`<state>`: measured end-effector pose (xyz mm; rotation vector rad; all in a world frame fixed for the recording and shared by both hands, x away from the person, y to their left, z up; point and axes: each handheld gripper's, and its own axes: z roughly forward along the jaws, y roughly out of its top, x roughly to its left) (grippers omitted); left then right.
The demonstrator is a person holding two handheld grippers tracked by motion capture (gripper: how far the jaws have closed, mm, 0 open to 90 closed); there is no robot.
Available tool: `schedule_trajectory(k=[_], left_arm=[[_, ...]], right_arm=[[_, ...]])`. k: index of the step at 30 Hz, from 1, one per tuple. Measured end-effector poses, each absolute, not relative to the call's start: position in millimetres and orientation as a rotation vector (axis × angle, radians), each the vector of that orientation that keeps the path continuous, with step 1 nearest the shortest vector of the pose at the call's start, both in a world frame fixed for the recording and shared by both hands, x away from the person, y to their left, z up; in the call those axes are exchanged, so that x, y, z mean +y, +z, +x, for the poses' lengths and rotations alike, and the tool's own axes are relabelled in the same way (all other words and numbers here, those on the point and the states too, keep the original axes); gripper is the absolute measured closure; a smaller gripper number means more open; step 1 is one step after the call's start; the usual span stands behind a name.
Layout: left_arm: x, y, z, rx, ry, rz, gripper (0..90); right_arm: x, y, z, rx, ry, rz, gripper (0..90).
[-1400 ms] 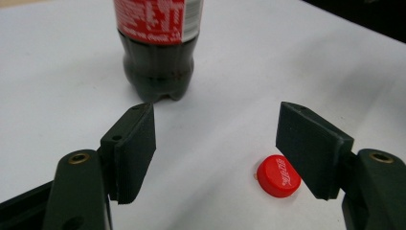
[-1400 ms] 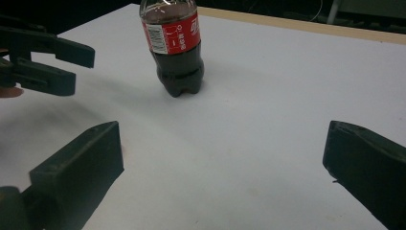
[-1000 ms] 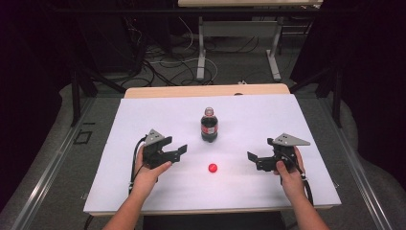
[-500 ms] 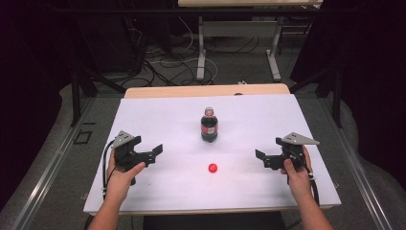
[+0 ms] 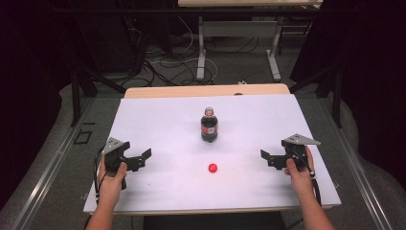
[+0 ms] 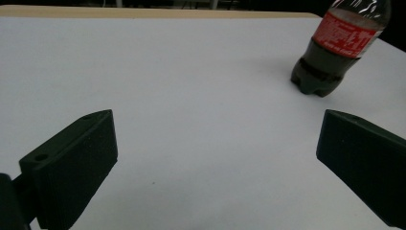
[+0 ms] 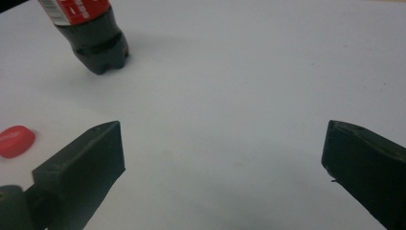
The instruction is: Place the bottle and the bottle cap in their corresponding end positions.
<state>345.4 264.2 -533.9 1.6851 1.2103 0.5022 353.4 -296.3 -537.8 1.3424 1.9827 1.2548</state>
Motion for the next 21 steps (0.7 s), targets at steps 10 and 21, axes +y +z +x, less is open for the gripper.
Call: schedule_trajectory(k=[10, 21], left_arm=[[279, -545, 346, 1.279, 0.525, 1.646, 0.7], [281, -548, 347, 1.304, 0.54, 1.662, 0.7]], right_arm=[[-307, -547, 357, 1.943, 1.227, 1.408, 1.5], [-310, -549, 357, 1.934, 1.223, 1.416, 1.5]])
